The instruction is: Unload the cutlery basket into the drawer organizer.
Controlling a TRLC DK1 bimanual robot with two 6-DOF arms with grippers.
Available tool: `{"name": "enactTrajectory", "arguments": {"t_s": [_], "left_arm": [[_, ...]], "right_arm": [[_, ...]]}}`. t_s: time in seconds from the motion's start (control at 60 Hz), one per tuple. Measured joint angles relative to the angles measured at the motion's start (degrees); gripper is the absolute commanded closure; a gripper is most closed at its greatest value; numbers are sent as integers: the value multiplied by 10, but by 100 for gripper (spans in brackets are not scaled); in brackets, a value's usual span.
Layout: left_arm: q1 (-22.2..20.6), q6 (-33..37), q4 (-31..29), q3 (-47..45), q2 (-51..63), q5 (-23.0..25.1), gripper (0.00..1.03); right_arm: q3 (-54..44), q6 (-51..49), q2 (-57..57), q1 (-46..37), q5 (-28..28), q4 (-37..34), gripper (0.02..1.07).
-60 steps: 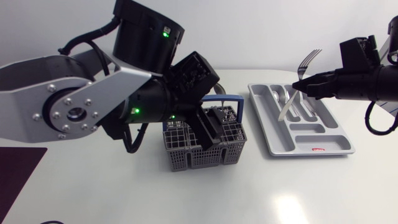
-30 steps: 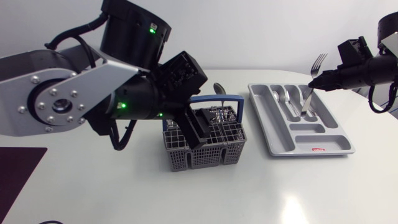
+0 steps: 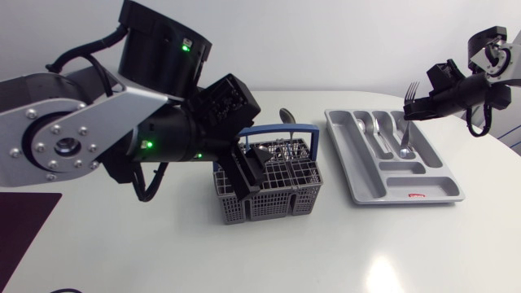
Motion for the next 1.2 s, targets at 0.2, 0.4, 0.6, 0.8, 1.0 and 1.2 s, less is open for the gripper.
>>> {"name": "enactTrajectory", "arguments": {"t_s": [0.2,0.4,0.6,0.8,1.0,1.2], "left_arm": [[3,2,0,-3,-4,0,5],[5,2,0,-5,-5,0,5],[5,2,0,-9,-5,0,5],[5,2,0,-12,-5,0,5],[5,2,0,-12,-6,0,5],[5,2,0,-15,-9,2,5]], "right_arm": [[54,0,49,-3,12,-9,96],[88,1,95,-6,14,-14,96],[125,6,141,-10,20,-29,96],[152,9,176,-10,24,-36,96],[190,22,209,-10,24,-37,96],[224,33,254,-10,24,-35,95]]}}
